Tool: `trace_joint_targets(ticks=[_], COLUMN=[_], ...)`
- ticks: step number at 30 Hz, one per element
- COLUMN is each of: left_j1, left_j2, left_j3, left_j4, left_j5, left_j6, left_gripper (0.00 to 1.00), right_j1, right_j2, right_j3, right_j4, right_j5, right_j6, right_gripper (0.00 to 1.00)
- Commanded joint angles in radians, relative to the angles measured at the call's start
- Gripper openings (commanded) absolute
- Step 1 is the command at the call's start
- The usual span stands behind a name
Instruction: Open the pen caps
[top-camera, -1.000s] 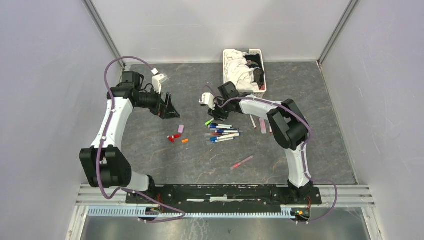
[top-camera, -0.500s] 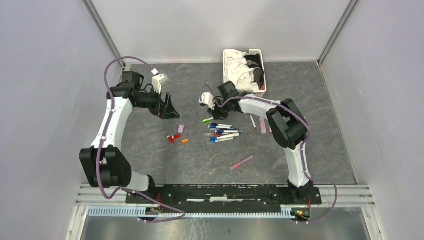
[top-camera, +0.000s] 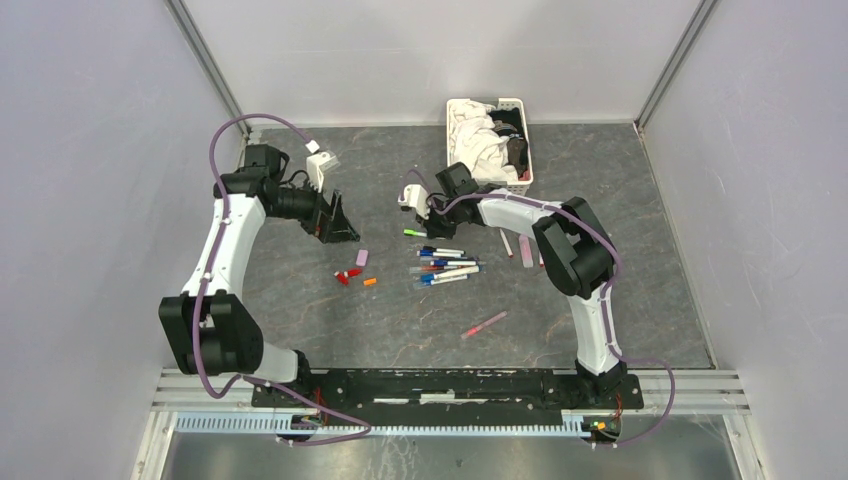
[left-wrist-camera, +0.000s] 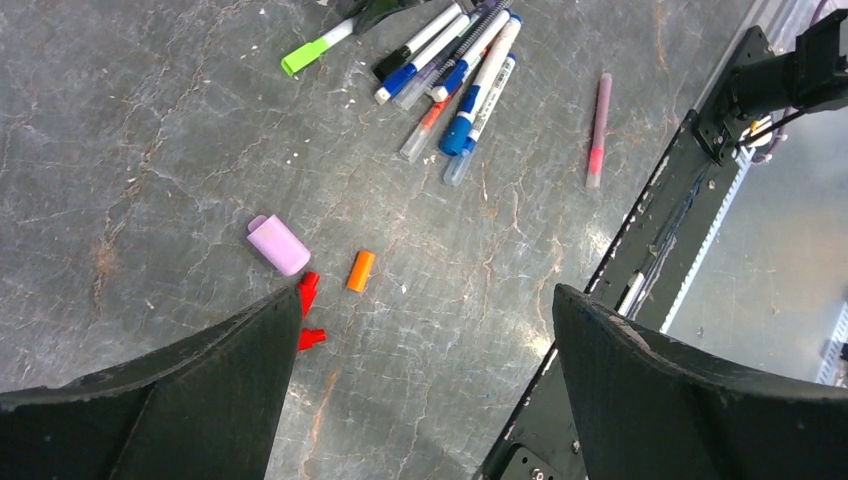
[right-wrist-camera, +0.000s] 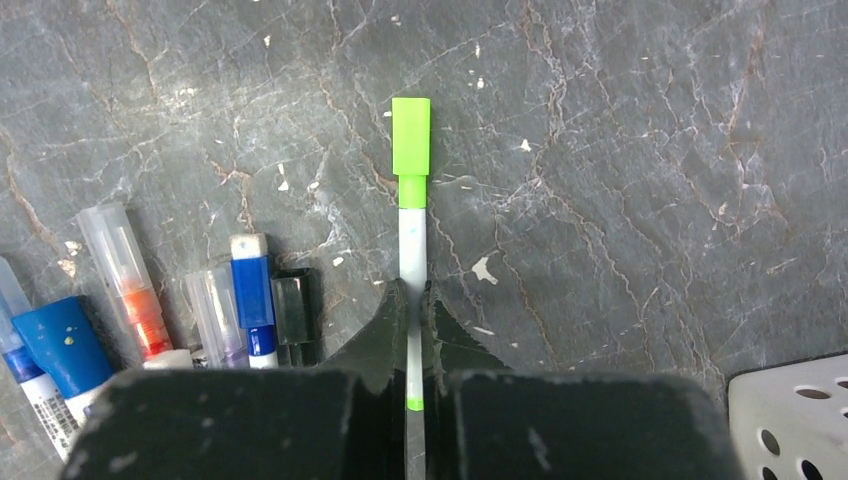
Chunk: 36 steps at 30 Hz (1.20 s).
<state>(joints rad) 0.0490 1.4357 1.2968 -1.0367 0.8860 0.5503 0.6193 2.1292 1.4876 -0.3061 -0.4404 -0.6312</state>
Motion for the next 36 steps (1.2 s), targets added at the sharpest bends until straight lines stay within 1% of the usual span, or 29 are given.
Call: trace_joint_targets(ticks=[1,3,5,8,10,13,17,19,21,24,26,30,36], left_j1=[-0.002,-0.003,-0.004,-0.011,-0.014,-0.018,-0.038,-0.082,-0.116,-0.166,-0.187,-0.193,-0.212], left_j2=[0.005,0.003,-0.001,-0.005,-0.004,0.005,0.015,0.02,0.029,0.05,0.068,0.123,0.184], left_j3=[0.022,0.008,-0.003,-0.015,-0.025,-0.036,-0.028,-0.02,-0.015,-0.016,-0.016,0.016,0.052], left_j4=[-0.045,-0.063,-0.107,-0.15,-0.158,-0.157,-0.167,-0.167,-0.167,-0.167,-0.151,-0.12,-0.126], left_j5=[0.067,0.084,0.117,0.134,0.139,0.158,0.203,0.205,0.198,0.191,0.185,0.185,0.214], left_j6=[0.085,0.116,0.186,0.25,0.27,0.287,0.312,0.322,0.334,0.353,0.35,0.328,0.324], left_gripper=[1.0,1.0,1.0,1.0,1.0,1.0,1.0,1.0,1.0,0.97,0.92,0.83,0.76], right_j1=[0.002,0.002,0.003,0.002,0.002,0.003,0.002,0.004,0.009,0.02,0.028,0.043,0.05], right_j2=[0.002,-0.025,-0.065,-0.127,-0.157,-0.189,-0.273,-0.319,-0.348,-0.378,-0.383,-0.392,-0.409], right_j3=[-0.011,-0.021,-0.049,-0.087,-0.096,-0.078,-0.163,-0.208,-0.233,-0.237,-0.237,-0.242,-0.253], right_j4=[0.058,0.104,0.152,0.204,0.215,0.172,0.227,0.261,0.258,0.205,0.173,0.118,0.124], right_j5=[0.053,0.031,-0.001,-0.082,-0.137,-0.252,-0.421,-0.49,-0.53,-0.556,-0.574,-0.563,-0.55], right_j6=[0.055,0.097,0.142,0.198,0.244,0.296,0.376,0.414,0.418,0.39,0.373,0.329,0.33], right_gripper=[0.0,0.0,0.0,0.0,0.0,0.0,0.0,0.0,0.0,0.0,0.0,0.0,0.0])
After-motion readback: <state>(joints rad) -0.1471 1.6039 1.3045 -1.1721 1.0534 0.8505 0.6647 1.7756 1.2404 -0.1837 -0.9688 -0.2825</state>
